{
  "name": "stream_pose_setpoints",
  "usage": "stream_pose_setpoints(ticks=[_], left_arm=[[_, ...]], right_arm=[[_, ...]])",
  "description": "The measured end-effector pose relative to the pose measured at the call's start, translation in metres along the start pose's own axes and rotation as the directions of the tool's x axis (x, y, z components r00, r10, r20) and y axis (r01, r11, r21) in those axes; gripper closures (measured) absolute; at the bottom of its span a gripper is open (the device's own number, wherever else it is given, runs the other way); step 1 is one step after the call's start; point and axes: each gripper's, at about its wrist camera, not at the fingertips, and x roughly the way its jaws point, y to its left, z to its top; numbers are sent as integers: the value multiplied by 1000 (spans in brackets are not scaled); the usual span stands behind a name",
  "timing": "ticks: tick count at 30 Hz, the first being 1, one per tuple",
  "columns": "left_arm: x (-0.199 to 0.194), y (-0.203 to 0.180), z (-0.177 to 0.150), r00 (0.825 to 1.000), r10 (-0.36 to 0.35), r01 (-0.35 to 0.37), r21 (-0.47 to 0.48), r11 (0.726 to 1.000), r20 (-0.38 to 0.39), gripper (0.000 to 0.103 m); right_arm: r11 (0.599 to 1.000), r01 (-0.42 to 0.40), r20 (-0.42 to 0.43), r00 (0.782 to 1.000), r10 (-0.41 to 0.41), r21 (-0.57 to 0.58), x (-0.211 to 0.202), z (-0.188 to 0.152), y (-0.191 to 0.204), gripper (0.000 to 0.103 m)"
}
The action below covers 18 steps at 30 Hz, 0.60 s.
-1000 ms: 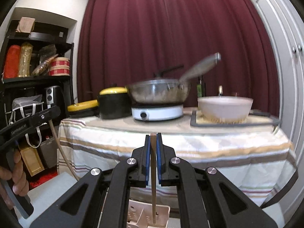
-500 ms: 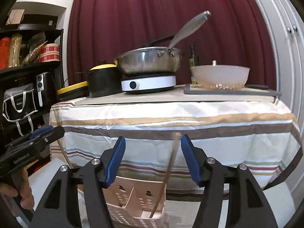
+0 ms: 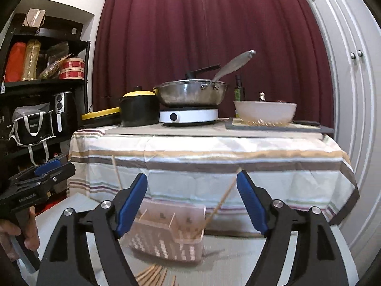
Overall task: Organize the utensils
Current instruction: 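Open both tools to drop the chopsticks into the caddy, then close the left tool on a chopstick while the right tool grasps another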
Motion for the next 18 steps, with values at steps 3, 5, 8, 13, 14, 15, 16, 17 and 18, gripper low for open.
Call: stream_pose_setpoints(ticks=[3, 5, 8, 13, 14, 15, 16, 17, 18], left_arm=[[-19, 2, -24, 999, 32, -31, 28, 999, -16, 24], [-29, 4, -38, 998, 48, -47, 40, 998, -27, 24], [-44, 10, -67, 996, 58, -57, 8, 998, -73, 25], [-62, 13, -110, 987, 86, -89, -13, 996, -133, 25], [-66, 12, -120, 985, 96, -98, -10, 995, -147, 25], [-67, 11, -127, 983, 99, -102, -10, 995, -157, 25], [-69, 11, -137, 980, 101, -104, -8, 995, -174, 26], [-70, 11, -143, 977, 102, -105, -4, 994, -187, 26], [-71, 10, -152, 973, 103, -105, 0, 994, -208, 27]], right_arm=[[1000, 8, -33, 999, -7, 20, -19, -25, 1, 28], [999, 11, -56, 998, -9, 36, -30, -42, 1, 28], [998, 18, -99, 995, -12, 60, -45, -75, 2, 28], [997, 41, -162, 986, -31, 60, -66, -122, 7, 28], [997, 46, -174, 984, -35, 58, -70, -131, 8, 29], [997, 51, -186, 982, -39, 58, -73, -139, 8, 31], [996, 55, -203, 978, -41, 63, -77, -148, 7, 35], [996, 57, -218, 975, -41, 69, -80, -157, 7, 36], [995, 62, -237, 970, -43, 74, -83, -166, 6, 37]])
